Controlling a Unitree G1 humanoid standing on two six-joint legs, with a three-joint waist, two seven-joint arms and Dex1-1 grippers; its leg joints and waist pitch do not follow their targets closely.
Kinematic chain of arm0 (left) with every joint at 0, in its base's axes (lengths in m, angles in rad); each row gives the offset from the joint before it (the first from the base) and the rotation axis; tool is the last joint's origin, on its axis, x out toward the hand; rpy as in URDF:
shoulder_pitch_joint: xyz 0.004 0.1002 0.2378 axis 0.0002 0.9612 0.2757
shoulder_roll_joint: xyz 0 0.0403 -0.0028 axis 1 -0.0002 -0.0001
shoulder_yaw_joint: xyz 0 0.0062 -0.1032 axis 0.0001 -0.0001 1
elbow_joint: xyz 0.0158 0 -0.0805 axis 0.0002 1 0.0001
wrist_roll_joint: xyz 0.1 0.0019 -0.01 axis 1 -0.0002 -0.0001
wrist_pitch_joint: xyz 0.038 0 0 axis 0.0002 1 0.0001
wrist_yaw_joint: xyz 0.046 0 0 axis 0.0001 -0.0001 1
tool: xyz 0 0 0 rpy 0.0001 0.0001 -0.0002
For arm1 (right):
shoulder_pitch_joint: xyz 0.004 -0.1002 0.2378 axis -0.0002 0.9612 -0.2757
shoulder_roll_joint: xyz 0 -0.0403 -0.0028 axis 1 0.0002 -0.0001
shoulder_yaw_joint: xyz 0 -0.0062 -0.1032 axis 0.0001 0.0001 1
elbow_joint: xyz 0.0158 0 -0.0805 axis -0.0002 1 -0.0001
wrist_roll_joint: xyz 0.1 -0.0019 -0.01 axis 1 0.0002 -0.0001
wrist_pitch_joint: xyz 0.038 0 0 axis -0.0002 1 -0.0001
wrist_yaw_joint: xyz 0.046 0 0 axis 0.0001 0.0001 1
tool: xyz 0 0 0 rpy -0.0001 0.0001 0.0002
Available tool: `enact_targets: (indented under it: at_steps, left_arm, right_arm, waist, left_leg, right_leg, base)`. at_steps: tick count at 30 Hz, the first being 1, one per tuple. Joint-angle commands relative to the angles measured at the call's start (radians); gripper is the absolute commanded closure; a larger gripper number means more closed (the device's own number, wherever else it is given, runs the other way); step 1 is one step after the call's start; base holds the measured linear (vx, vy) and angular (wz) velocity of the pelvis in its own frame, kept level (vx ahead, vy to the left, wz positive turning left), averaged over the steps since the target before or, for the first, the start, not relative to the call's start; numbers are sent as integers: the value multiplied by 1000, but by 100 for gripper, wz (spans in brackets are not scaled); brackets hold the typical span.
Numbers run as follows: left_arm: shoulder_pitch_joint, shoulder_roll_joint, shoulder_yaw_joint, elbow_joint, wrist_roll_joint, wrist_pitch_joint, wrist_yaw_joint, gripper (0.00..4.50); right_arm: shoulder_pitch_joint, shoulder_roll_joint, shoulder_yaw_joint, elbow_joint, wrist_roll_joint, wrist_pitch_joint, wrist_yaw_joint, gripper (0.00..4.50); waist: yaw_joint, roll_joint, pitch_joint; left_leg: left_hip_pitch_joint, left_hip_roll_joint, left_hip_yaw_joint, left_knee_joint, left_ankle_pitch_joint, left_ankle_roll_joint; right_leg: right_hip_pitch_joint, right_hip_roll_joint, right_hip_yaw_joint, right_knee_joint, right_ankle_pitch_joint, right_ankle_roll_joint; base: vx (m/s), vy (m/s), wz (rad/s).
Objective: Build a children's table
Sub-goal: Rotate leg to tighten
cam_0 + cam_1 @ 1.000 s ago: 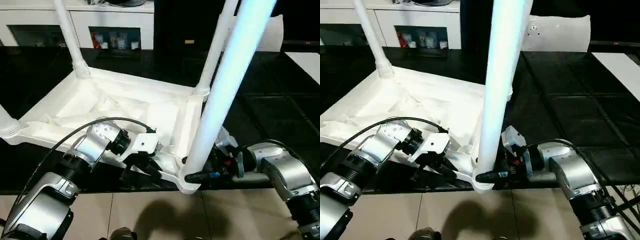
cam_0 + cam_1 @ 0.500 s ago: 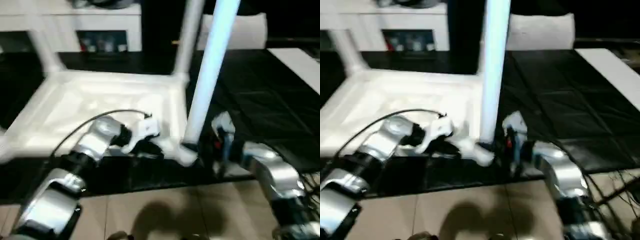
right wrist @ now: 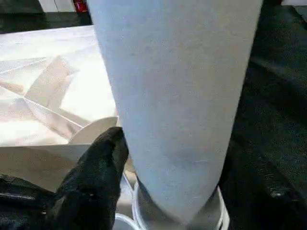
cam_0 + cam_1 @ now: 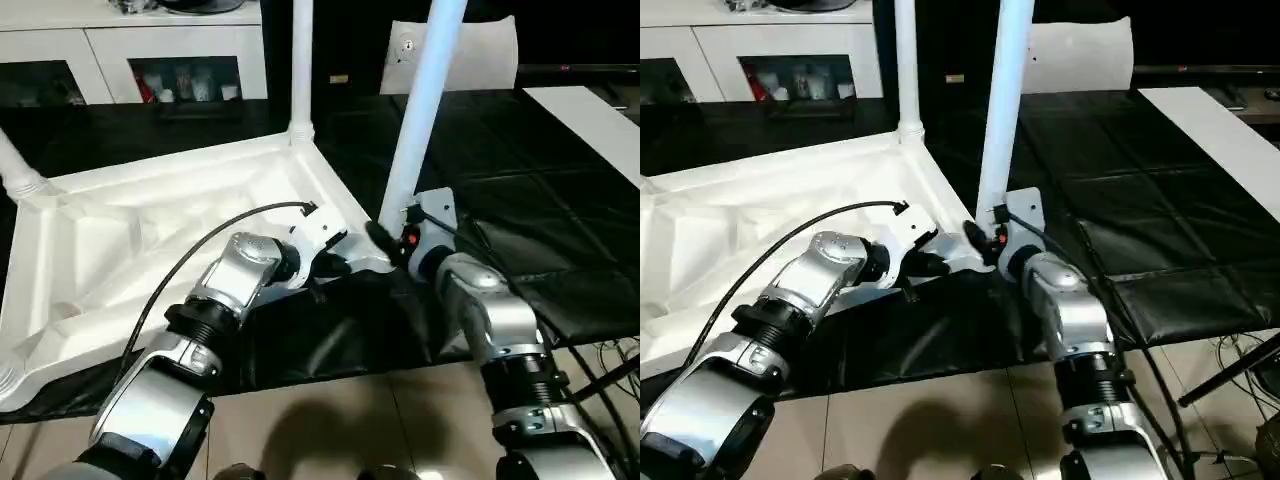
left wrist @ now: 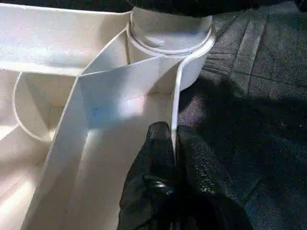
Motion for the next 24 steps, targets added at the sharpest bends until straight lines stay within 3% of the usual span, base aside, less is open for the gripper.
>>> enact_targets:
  at_steps: [1, 5, 8, 9, 14, 15, 18, 23, 24]
  left_arm:
    - [-20, 2, 22, -46, -17, -60, 27, 450]
    - [-1, 69, -20, -33, -4, -176, -102, 450]
    - [5, 103, -40, -27, -3, -240, -184, 450]
    - [10, 125, -58, -35, -6, -285, -247, 450]
    - [20, 185, -116, -45, -12, -372, -425, 450]
    - [22, 193, -122, -48, -18, -380, -458, 450]
    - [29, 216, -152, -75, -37, -405, -576, 450]
    - [31, 243, -181, -100, -45, -418, -681, 450]
    - [31, 245, -184, -100, -46, -423, -694, 450]
  right_arm:
    - [32, 18, 78, -23, 35, -6, 108, 135]
    - [74, -84, 92, -93, 58, -38, 268, 101]
    - [92, -146, 103, -114, 64, -59, 364, 81]
    - [100, -184, 105, -127, 78, -58, 426, 70]
    - [125, -297, 125, -175, 119, -44, 619, 37]
    - [129, -321, 136, -185, 125, -43, 661, 13]
    - [144, -391, 176, -212, 144, -29, 792, 13]
    - [145, -433, 213, -205, 155, -52, 906, 13]
    - [143, -435, 216, -203, 158, -50, 919, 39]
  waist:
    - [8, -4, -73]
    - [11, -6, -74]
    - [10, -3, -73]
    - [10, -7, -72]
    - [29, -1, -71]
    - [33, 2, -70]
    - [59, 4, -71]
    - [74, 3, -69]
    - [75, 3, -69]
  left_leg:
    - [16, 36, -9, -64, -128, 50]
    - [13, 38, -11, -64, -124, 67]
    - [17, 40, -8, -61, -134, 71]
    - [16, 40, -7, -62, -137, 71]
    - [23, 50, -6, -63, -161, 66]
    - [25, 52, -5, -64, -163, 62]
    - [30, 57, -2, -64, -172, 53]
    - [28, 56, -3, -66, -204, 35]
    - [28, 57, -3, -66, -206, 32]
  right_leg:
    - [58, -70, 32, -65, -54, -254]
    - [65, -70, 31, -64, -28, -243]
    - [60, -71, 30, -64, -34, -257]
    - [61, -72, 29, -65, -42, -258]
    - [55, -74, 27, -64, -72, -264]
    - [53, -74, 27, -64, -74, -266]
    - [49, -74, 24, -60, -66, -272]
    - [49, -79, 24, -63, -122, -265]
    - [49, -80, 25, -63, -126, -264]
  base:
    - [0, 0, 0]
    - [0, 0, 0]
    - [0, 0, 0]
    - [0, 0, 0]
    - [0, 0, 0]
    - [0, 0, 0]
    - [0, 0, 0]
    - [0, 0, 0]
    - [0, 0, 0]
